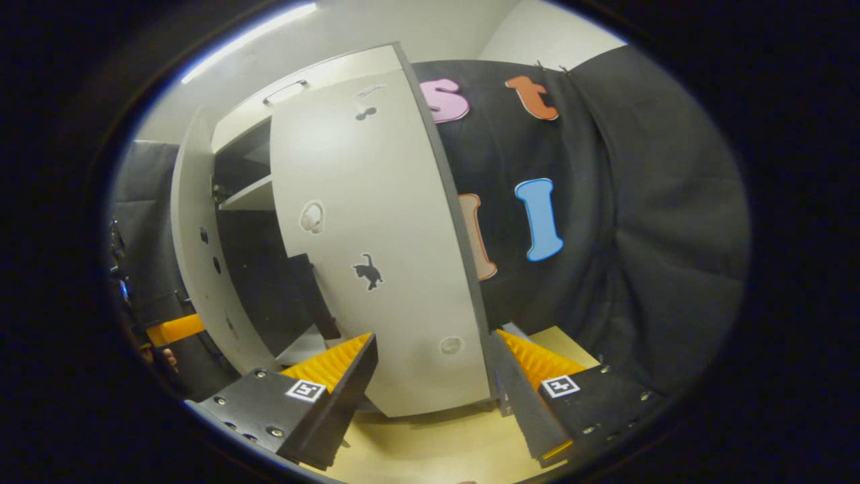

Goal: Grab one shoe with the right hand and put it into the shoe cabinet, grab the other shoe with the left hand and put it into the shoe cabinet; then close the right door with the right hand and the left door with the left hand.

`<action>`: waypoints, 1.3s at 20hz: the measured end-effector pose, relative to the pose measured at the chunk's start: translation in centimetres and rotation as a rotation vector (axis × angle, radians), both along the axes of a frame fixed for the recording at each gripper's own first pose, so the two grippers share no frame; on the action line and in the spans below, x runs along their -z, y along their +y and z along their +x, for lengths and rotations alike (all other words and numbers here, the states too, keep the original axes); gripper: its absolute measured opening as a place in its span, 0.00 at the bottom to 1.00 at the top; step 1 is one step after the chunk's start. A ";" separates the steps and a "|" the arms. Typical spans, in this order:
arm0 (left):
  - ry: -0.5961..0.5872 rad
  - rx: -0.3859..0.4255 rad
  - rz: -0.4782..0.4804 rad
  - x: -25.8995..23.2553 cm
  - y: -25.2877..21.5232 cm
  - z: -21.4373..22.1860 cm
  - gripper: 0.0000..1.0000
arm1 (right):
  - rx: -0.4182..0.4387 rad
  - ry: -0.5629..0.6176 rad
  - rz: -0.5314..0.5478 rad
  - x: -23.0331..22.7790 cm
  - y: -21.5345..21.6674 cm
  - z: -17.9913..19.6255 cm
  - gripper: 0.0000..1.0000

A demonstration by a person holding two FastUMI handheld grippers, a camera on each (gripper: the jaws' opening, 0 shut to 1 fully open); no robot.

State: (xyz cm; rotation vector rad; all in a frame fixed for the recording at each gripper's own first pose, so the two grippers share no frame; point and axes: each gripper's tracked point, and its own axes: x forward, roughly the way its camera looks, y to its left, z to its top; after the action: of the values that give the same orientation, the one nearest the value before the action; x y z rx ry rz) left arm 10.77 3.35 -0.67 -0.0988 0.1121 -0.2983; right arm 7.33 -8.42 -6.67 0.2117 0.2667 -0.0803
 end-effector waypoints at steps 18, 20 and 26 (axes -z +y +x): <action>0.004 0.016 0.066 0.6 -5.0 5.4 1.00 | 0.071 -0.068 -0.021 -4.3 -6.0 -5.0 1.00; 0.006 0.018 0.069 0.7 -5.3 5.9 1.00 | 0.068 -0.077 -0.038 -4.8 -6.1 -5.0 1.00; 0.015 0.025 0.060 0.9 -6.2 7.2 1.00 | 0.056 -0.077 -0.044 -4.5 -6.3 -4.3 1.00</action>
State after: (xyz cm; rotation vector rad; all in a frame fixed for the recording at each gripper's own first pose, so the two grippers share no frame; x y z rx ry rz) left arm 18.00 -2.83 -1.60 -0.0405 0.1370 -0.3185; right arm 3.00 -14.70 -2.13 0.1783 0.1826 -0.1330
